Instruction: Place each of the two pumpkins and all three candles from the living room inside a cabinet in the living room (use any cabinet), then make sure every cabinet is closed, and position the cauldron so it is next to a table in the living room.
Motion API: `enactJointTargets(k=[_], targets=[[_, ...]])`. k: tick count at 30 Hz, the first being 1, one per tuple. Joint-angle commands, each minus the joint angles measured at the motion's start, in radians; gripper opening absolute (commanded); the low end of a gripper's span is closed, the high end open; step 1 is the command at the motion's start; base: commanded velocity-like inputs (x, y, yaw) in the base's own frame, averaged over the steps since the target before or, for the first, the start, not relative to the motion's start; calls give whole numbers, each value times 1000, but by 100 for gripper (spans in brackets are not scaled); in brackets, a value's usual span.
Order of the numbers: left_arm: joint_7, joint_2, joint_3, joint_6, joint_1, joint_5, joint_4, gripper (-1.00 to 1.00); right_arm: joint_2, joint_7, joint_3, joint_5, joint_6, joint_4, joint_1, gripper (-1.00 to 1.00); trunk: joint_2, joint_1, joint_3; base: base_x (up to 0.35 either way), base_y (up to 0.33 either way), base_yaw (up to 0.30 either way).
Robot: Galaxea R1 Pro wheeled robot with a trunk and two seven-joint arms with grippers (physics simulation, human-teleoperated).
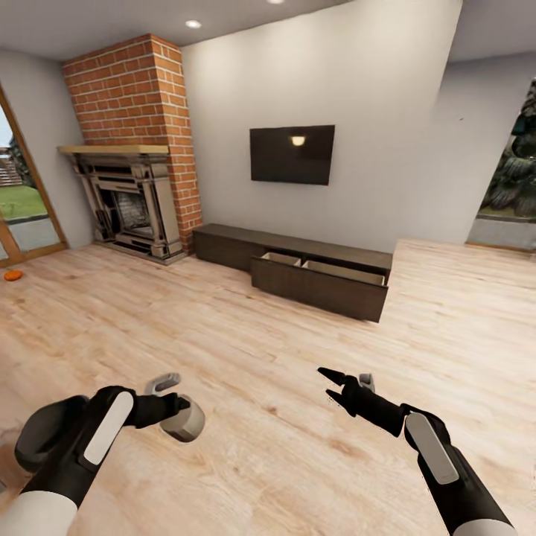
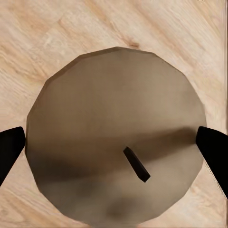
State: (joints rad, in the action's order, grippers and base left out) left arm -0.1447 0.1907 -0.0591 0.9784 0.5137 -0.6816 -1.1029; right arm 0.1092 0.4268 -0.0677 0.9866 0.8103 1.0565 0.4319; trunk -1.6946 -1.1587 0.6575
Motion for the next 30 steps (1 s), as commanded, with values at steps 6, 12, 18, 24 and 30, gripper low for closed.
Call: enactJointTargets(k=[6, 12, 18, 24, 30], targets=[[-10, 1, -2, 2, 0, -14, 0, -100, 0, 3, -3, 4, 3, -17, 1, 100, 0, -1, -4, 322, -115, -190], [-10, 1, -2, 2, 0, -14, 0, -100, 0, 2, -4, 5, 6, -20, 1, 100, 0, -1, -5, 324, -107, -25], [-10, 1, -2, 2, 0, -15, 1, -100, 0, 2, -4, 6, 3, -44, 1, 100, 0, -1, -5, 339, -21, -1], [-12, 1, -23, 2, 0, -14, 1, -100, 0, 7, -3, 12, -3, -51, 1, 100, 0, -1, -5, 343, -1, 0], [-12, 1, -32, 2, 0, -14, 1, -100, 0, 2, -4, 12, 0, -54, 1, 100, 0, -1, -5, 343, 0, 0]])
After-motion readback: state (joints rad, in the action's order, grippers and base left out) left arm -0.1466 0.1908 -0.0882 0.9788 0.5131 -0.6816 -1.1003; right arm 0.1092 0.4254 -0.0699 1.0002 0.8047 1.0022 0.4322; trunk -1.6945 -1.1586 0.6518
